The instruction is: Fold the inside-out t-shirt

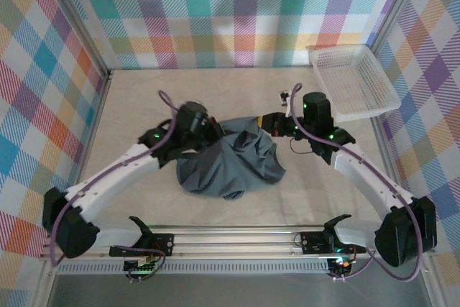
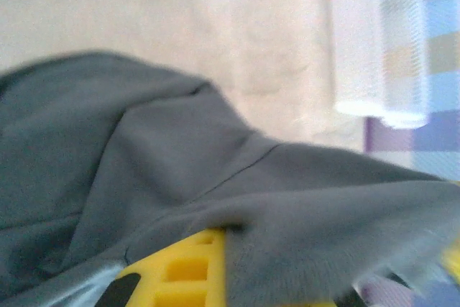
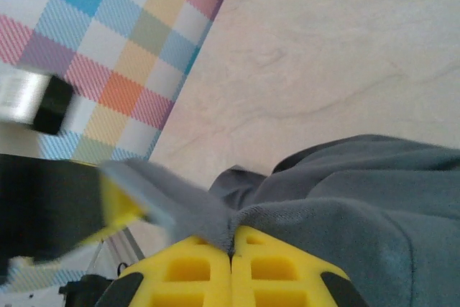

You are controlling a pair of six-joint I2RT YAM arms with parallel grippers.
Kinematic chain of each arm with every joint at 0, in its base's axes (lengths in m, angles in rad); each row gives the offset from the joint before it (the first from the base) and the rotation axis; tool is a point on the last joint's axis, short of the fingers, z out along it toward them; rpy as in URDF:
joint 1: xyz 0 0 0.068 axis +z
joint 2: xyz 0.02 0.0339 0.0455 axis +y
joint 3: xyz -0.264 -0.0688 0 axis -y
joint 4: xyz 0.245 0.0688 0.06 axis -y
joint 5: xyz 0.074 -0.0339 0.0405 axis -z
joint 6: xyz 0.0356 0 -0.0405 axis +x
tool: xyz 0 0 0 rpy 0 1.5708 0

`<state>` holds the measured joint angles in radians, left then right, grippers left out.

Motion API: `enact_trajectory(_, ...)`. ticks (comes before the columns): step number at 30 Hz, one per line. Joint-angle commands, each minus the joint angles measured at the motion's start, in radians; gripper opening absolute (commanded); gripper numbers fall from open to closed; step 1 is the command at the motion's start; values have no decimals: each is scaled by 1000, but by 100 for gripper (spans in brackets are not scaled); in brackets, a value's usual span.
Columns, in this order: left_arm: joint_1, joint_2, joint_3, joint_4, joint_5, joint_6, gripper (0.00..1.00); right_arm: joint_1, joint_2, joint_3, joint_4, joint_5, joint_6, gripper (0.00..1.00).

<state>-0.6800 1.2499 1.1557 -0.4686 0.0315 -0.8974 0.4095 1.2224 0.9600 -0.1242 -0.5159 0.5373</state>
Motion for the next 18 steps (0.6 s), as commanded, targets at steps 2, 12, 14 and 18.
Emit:
enact_trajectory(2, 127, -137, 98, -215, 176, 140, 0, -5, 54, 80, -82, -98, -49, 0)
enact_trajectory(12, 209, -297, 102, -230, 363, 411, 0, -5, -25, 160, -8, -339, 14, 0)
enact_trajectory(14, 218, -325, 144, -282, 297, 464, 0, -5, -45, 185, -30, -304, 33, 0)
enact_trajectory(18, 253, -277, 137, -412, 133, 470, 0, -5, 18, 210, -171, -151, 26, 0)
